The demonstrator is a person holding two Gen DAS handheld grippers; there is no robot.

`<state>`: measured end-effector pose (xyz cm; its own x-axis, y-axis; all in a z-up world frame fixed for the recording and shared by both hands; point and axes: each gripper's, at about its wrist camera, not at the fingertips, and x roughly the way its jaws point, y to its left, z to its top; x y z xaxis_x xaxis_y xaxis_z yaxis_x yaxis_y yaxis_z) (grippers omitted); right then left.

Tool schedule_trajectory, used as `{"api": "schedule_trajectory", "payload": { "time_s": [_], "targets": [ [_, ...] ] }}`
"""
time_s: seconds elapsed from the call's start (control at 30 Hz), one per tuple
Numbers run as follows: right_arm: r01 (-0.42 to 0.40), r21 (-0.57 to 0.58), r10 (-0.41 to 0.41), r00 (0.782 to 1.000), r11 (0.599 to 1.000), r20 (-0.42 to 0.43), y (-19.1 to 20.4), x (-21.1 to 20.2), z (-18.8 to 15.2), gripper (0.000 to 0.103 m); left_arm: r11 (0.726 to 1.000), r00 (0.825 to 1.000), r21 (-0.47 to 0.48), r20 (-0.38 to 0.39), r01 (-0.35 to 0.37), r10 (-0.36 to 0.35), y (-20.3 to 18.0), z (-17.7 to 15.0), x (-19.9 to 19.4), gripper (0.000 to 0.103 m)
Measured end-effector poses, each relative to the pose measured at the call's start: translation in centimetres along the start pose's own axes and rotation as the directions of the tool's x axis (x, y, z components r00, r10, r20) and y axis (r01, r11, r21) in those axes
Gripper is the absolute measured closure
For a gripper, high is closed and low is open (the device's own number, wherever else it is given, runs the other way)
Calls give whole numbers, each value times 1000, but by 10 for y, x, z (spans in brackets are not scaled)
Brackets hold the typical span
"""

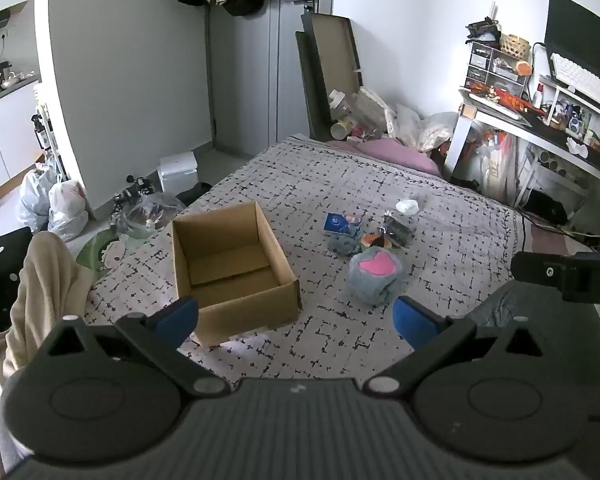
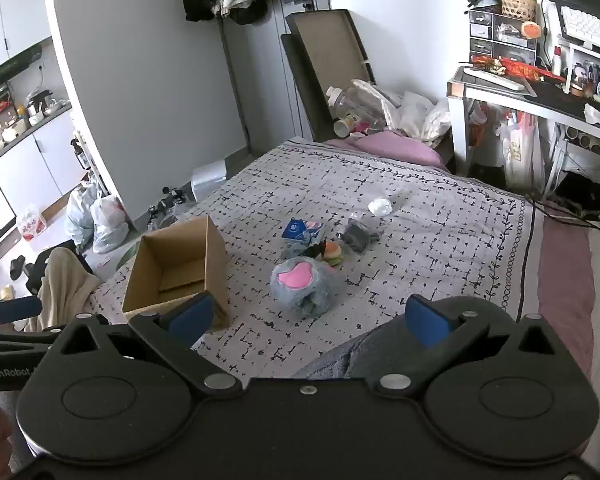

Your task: Organize soft objects

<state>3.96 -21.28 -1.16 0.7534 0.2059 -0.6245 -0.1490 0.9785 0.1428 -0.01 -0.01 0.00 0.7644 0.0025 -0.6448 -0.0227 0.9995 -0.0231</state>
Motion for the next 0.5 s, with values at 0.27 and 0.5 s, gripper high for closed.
{"api": "schedule_trajectory", "payload": {
  "time_s": [0.27, 0.5],
  "targets": [
    [-3, 4, 3, 1000, 1000, -3, -1, 0, 0, 0, 1000, 1000, 1, -12, -3, 3, 0, 0, 0, 0],
    [-4, 8, 4, 1000, 1000, -2, 0, 0, 1, 0, 1000, 1000, 3, -12, 1, -1, -1, -3, 3, 0]
  ]
}}
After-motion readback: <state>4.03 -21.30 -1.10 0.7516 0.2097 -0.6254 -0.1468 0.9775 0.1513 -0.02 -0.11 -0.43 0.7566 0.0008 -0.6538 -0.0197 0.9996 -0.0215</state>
